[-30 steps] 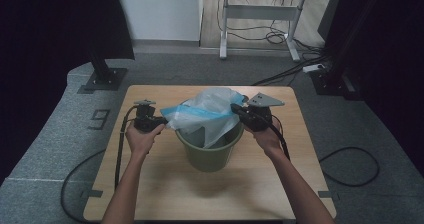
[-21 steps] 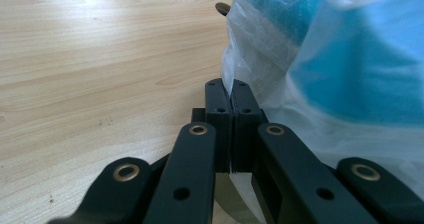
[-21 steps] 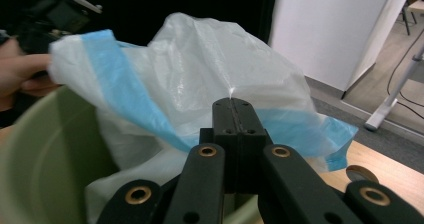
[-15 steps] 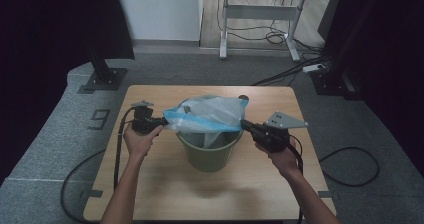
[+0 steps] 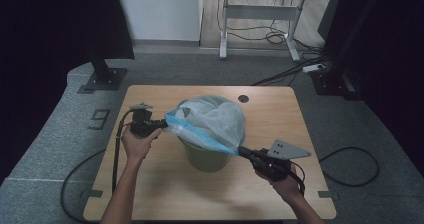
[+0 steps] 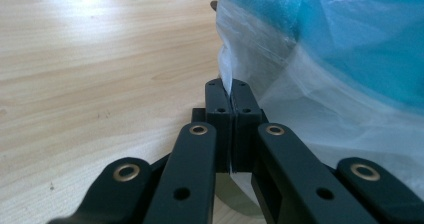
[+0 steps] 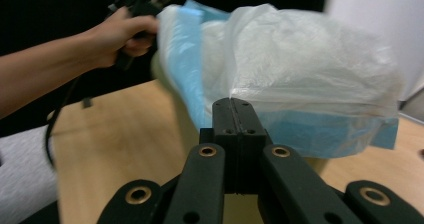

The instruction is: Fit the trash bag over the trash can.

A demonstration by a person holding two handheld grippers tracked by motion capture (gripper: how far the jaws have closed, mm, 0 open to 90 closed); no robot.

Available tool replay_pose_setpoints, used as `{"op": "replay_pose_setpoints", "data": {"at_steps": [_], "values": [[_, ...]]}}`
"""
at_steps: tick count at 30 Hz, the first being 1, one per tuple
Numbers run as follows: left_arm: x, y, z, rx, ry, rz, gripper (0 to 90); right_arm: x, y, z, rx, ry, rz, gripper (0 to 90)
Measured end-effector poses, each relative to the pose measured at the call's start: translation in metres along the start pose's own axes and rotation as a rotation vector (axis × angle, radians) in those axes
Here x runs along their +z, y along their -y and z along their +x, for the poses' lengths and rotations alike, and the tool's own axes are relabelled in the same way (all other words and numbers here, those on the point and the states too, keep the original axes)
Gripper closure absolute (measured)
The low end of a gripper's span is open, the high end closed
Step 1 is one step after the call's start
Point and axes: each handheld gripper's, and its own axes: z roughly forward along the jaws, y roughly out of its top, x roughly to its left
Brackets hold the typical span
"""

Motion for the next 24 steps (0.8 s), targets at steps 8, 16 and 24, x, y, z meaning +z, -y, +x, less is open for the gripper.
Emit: {"op": "replay_pose_setpoints", "data": {"at_steps": [8,16,24], "values": [[0.003,0.007,0.006,-0.016,0.001,0.019,88.7,0.01,0.027,0.017,-0.014,-0.062,0.062,88.9],[0.011,0.012,0.009,-0.026,0.011,0.04,88.8,0.027,0.048,0.013,0.025,-0.095,0.127,89.0],[0.016,0.017,0.013,-0.039,0.017,0.057,89.0,0.041,0.066,0.007,0.033,-0.078,0.185,89.0]]}}
